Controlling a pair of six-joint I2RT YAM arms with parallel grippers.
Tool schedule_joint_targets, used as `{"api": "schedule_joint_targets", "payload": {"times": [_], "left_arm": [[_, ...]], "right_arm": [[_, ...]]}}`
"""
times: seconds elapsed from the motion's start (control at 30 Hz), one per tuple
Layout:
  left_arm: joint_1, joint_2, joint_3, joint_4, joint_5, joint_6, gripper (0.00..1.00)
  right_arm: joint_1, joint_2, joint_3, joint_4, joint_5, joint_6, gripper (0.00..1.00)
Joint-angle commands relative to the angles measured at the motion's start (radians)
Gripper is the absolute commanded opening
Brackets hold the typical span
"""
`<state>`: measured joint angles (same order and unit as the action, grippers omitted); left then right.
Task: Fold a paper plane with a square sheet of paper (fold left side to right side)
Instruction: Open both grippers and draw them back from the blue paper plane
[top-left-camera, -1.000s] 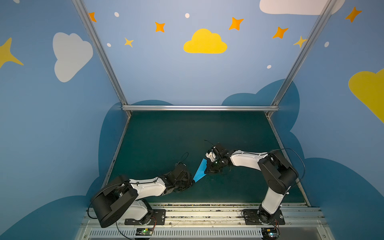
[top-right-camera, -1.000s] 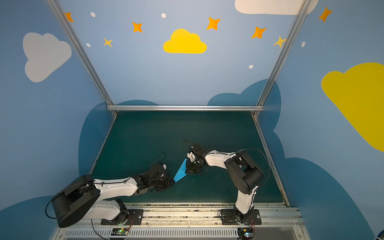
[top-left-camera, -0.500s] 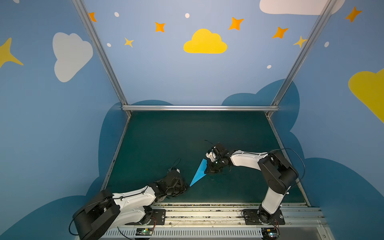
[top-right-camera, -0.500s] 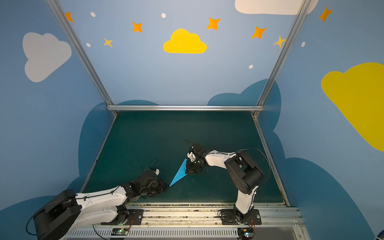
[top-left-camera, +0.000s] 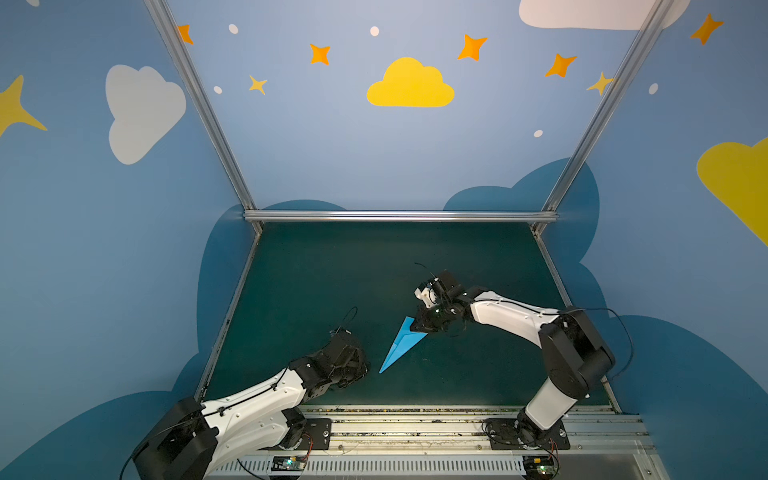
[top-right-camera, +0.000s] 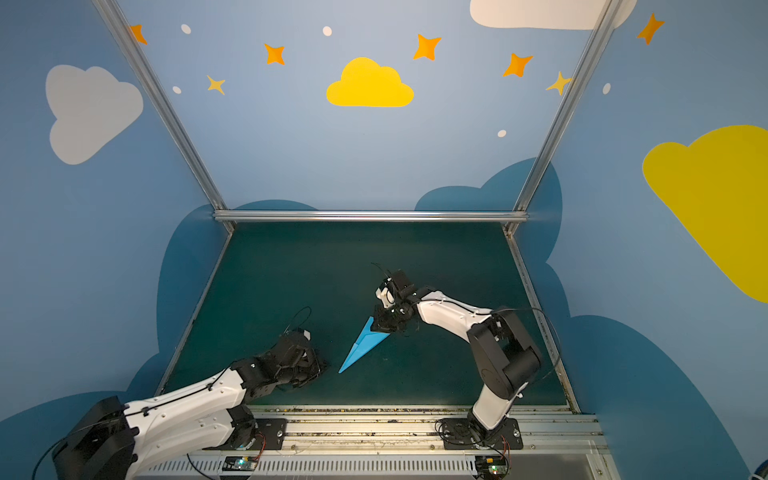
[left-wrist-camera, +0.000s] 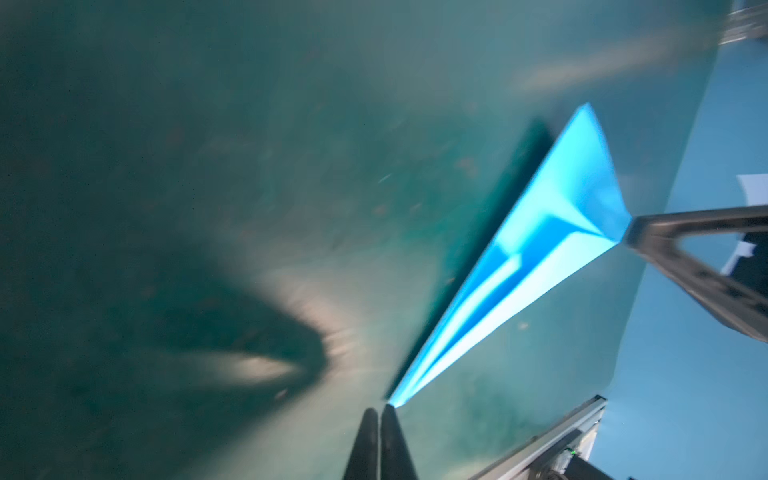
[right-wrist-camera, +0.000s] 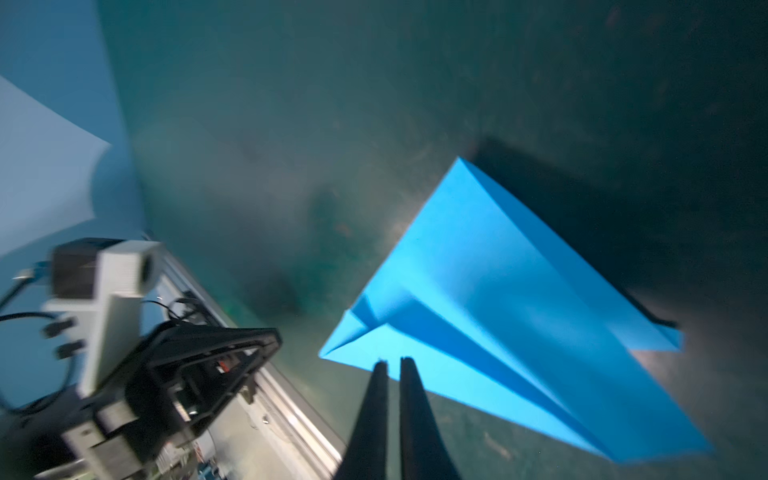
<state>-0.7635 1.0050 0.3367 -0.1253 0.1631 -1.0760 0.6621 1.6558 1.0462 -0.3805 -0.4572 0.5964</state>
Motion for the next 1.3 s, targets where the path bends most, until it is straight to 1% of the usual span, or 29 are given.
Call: {"api": "schedule_joint_targets", "payload": {"times": [0.0,0.1,0.13,0.2,0.27,0.3,0.33,0.43,0.47,0.57,0.63,0.67,0.73,0.8,0.93,1.07,1.13,1.27], "left_arm": [[0.030,0.048,0.079,-0.027,-0.013,0.082,0.20],[0.069,0.112,0.162,-0.028,0.004,0.148,0.31],[0.083,0.139,0.192,-0.030,0.009,0.172,0.37],[0.108,0.188,0.251,-0.031,0.026,0.223,0.44],[0.136,0.243,0.308,-0.034,0.042,0.265,0.51],[0.151,0.273,0.334,-0.029,0.084,0.290,0.55],[0.165,0.304,0.360,-0.027,0.099,0.311,0.59],[0.199,0.384,0.438,-0.032,0.155,0.369,0.66],[0.207,0.408,0.461,-0.040,0.164,0.386,0.67],[0.229,0.484,0.526,-0.039,0.235,0.442,0.68],[0.243,0.540,0.557,-0.008,0.316,0.465,0.67],[0.247,0.566,0.571,0.001,0.345,0.473,0.67],[0.256,0.632,0.607,0.022,0.439,0.512,0.65],[0.261,0.689,0.636,0.033,0.502,0.518,0.63],[0.263,0.775,0.678,0.025,0.544,0.543,0.61],[0.265,0.819,0.689,0.026,0.554,0.555,0.61],[0.265,0.841,0.693,0.021,0.559,0.563,0.61],[0.267,0.880,0.703,0.036,0.579,0.553,0.59]], "right_arm": [[-0.038,-0.067,-0.025,-0.047,0.005,-0.008,0.27],[-0.076,-0.121,-0.093,-0.019,-0.001,0.008,0.35],[-0.085,-0.140,-0.121,-0.007,-0.002,0.015,0.37],[-0.102,-0.170,-0.169,0.018,-0.001,0.027,0.38],[-0.111,-0.192,-0.215,0.043,-0.001,0.038,0.38],[-0.114,-0.198,-0.234,0.051,-0.002,0.040,0.38],[-0.116,-0.202,-0.253,0.058,-0.002,0.042,0.38],[-0.117,-0.203,-0.303,0.089,-0.002,0.050,0.35],[-0.117,-0.203,-0.316,0.101,-0.002,0.053,0.33],[-0.117,-0.198,-0.353,0.139,-0.005,0.064,0.21],[-0.117,-0.187,-0.366,0.157,-0.004,0.068,0.12],[-0.117,-0.183,-0.368,0.164,-0.005,0.068,0.09],[-0.117,-0.176,-0.368,0.181,-0.003,0.071,0.04],[-0.117,-0.167,-0.368,0.193,0.001,0.072,0.00],[-0.117,-0.139,-0.368,0.213,0.000,0.077,0.00],[-0.117,-0.112,-0.367,0.236,-0.010,0.082,0.00],[-0.117,-0.098,-0.397,0.253,-0.015,0.085,0.00],[-0.117,-0.066,-0.406,0.283,-0.020,0.092,0.00]]}}
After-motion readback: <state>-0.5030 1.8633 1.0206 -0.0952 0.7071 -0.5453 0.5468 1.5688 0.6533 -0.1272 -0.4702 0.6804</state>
